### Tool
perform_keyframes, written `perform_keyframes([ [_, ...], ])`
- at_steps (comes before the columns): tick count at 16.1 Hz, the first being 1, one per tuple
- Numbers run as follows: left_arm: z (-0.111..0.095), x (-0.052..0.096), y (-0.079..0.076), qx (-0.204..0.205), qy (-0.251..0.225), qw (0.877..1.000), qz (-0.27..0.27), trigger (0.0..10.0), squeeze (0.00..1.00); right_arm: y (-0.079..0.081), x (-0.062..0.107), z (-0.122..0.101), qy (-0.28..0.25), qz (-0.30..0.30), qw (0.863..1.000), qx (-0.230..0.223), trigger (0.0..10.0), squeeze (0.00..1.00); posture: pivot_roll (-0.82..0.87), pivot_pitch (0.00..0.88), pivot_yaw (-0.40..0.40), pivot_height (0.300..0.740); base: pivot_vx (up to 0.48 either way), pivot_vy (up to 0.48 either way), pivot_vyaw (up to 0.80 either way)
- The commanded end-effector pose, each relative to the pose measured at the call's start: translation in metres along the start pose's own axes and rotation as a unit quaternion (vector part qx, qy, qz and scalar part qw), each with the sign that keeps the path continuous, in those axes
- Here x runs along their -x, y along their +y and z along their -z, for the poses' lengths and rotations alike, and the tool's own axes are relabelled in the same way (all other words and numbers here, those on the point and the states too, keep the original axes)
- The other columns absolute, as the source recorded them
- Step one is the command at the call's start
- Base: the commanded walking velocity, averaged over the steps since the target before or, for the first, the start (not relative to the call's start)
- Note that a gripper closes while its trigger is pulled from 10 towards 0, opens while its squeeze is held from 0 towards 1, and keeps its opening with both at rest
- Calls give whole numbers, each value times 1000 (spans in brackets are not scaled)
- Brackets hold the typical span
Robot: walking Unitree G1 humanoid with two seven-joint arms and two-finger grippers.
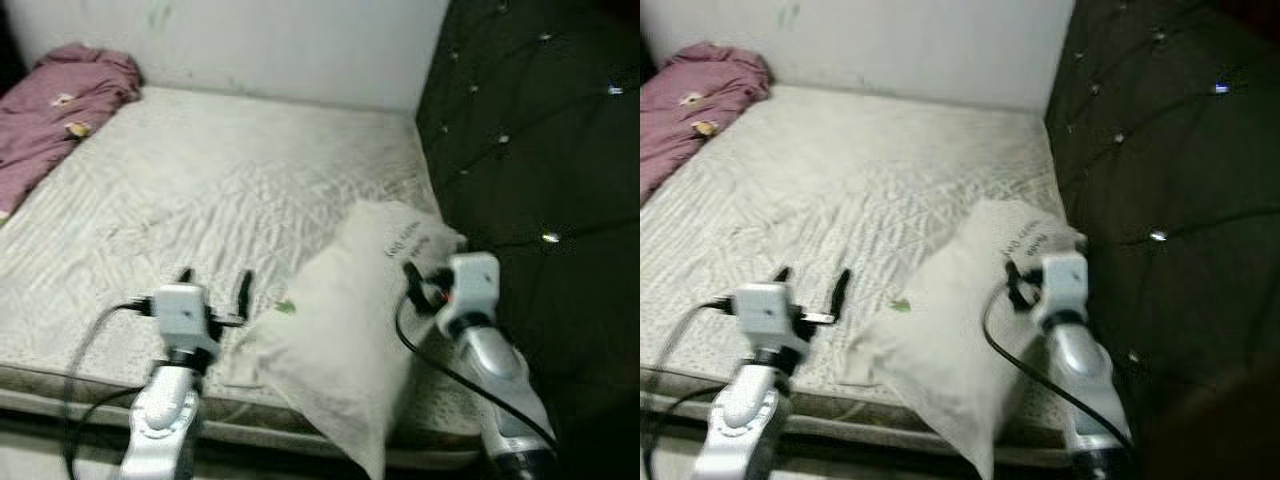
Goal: Clean up the room
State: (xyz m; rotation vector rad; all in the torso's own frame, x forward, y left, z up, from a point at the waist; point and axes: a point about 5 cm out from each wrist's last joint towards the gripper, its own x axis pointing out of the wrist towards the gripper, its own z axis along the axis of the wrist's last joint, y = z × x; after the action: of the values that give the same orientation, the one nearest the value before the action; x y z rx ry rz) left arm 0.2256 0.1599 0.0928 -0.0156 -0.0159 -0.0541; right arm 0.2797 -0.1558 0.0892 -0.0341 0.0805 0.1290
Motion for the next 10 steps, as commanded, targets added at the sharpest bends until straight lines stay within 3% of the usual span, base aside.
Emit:
perform_keyframes([
  [1, 1, 0, 3, -3, 6, 1000, -12, 10000, 0, 4, -1, -3, -5, -8, 1000, 0, 10000, 0, -15, 0, -47, 740, 0, 0, -800],
  [3, 1, 0, 4, -1, 9, 1000, -14, 10000, 0, 4, 0, -3, -5, -7, 1000, 0, 10000, 0, -14, 0, -45, 740, 0, 0, -800],
  [10, 1, 4, 10, -3, 12, 999, -43, 10000, 0, 5, 1, -2, -3, -8, 1000, -1, 10000, 0, -6, 0, -48, 740, 0, 0, 0],
])
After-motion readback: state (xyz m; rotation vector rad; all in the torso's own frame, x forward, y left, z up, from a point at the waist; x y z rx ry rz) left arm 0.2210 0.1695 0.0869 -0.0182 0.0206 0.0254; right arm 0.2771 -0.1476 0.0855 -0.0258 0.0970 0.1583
